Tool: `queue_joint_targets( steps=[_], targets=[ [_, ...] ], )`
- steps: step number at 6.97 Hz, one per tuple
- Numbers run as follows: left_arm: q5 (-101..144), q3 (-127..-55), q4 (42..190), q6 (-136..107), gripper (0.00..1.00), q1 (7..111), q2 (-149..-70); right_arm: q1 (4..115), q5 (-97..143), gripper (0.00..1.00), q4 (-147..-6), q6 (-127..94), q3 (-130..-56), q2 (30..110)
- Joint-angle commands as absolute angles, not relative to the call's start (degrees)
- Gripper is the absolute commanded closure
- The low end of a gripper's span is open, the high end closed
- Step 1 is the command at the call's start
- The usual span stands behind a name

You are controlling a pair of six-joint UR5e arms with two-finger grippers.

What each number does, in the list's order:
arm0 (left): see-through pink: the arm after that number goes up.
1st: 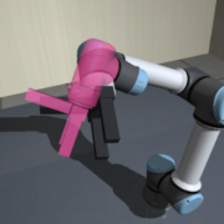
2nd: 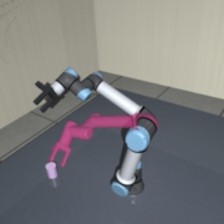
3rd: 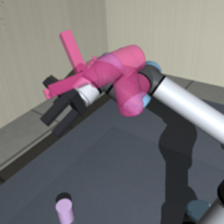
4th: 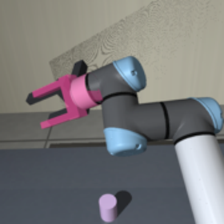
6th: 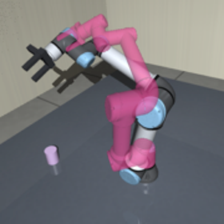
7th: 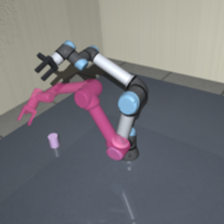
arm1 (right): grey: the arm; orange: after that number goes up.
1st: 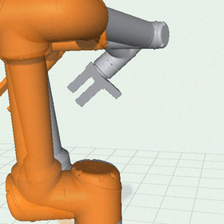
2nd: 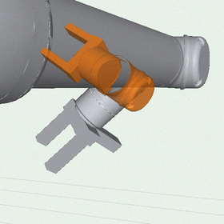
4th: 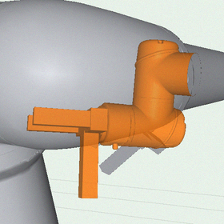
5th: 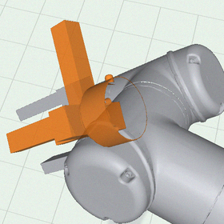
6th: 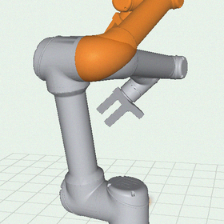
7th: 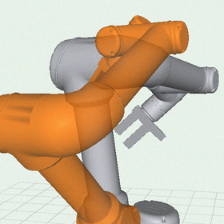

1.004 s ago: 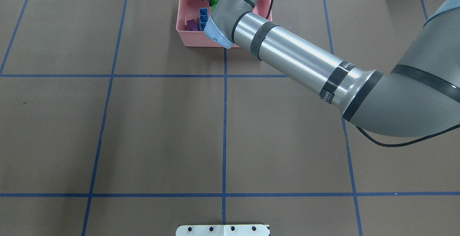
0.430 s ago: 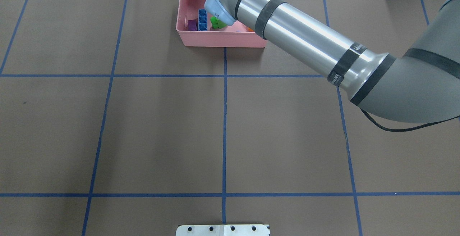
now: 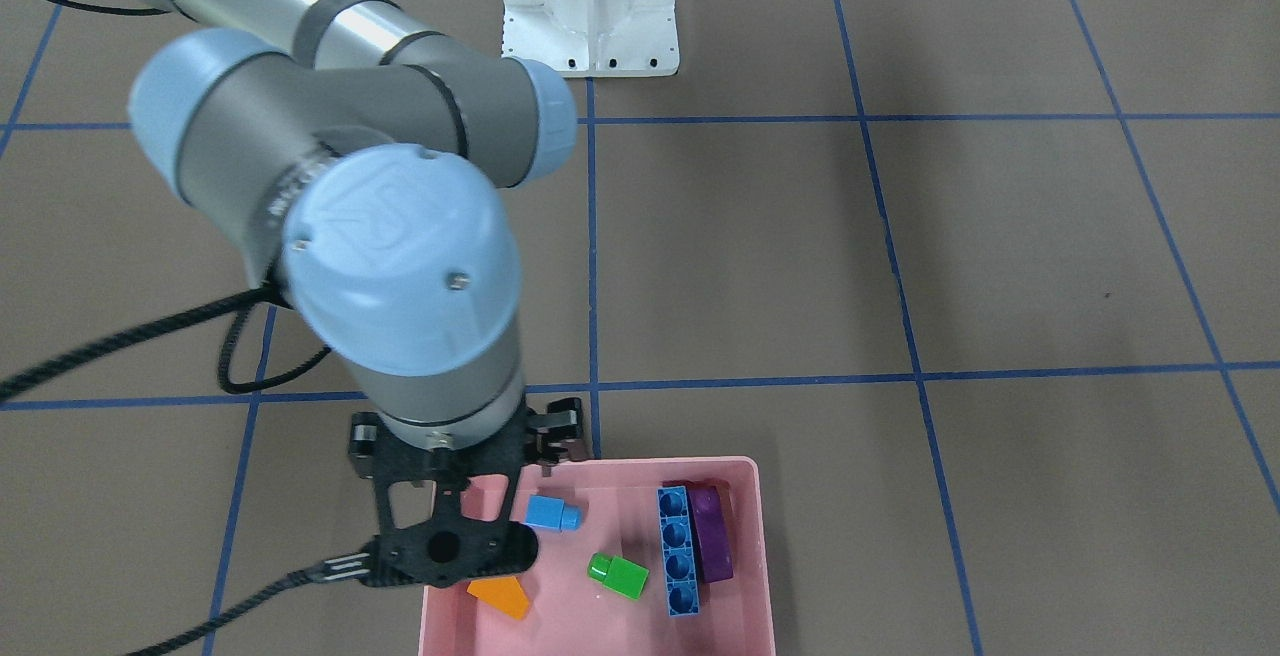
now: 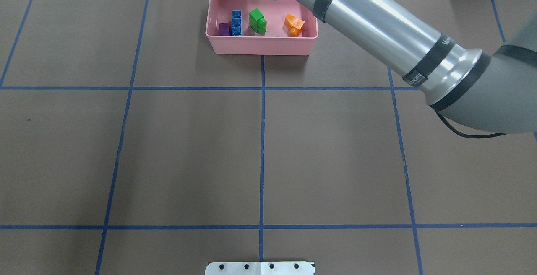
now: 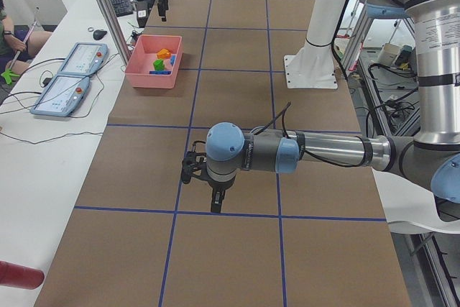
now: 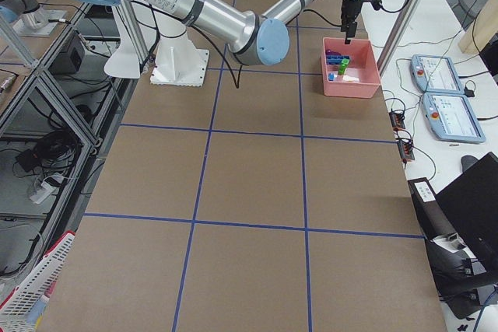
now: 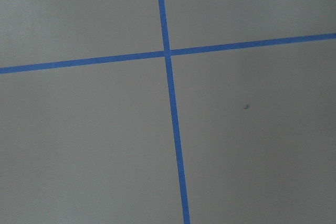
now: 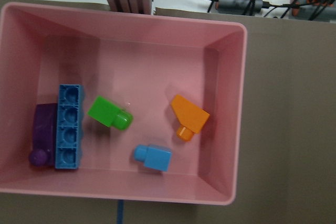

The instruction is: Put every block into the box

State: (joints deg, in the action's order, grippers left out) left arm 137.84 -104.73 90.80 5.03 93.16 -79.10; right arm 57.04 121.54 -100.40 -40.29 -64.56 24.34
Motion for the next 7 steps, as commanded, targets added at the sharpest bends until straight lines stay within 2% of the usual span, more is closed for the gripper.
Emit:
queue_joint_targets(
  steps=[1,3,4,7],
  targets=[
    [137.81,-104.41,90.88,5.01,0.0,93.16,-79.01,62.73,126.63,0.0,-102.56,-31.52,-87.54,46.57],
    [137.55,-105.63,90.79,0.83,0.0,93.16,-79.1,68.52,127.61,0.0,-102.31,-19.23,-100.05,64.69],
    [137.2,-105.82,90.88,0.62,0.0,93.16,-79.1,72.12,130.4,0.0,-101.96,-12.81,-103.67,72.34],
    [136.94,-105.99,91.05,1.49,0.0,93.16,-79.28,82.07,132.81,0.0,-101.43,0.5,-108.53,89.34]
  ],
)
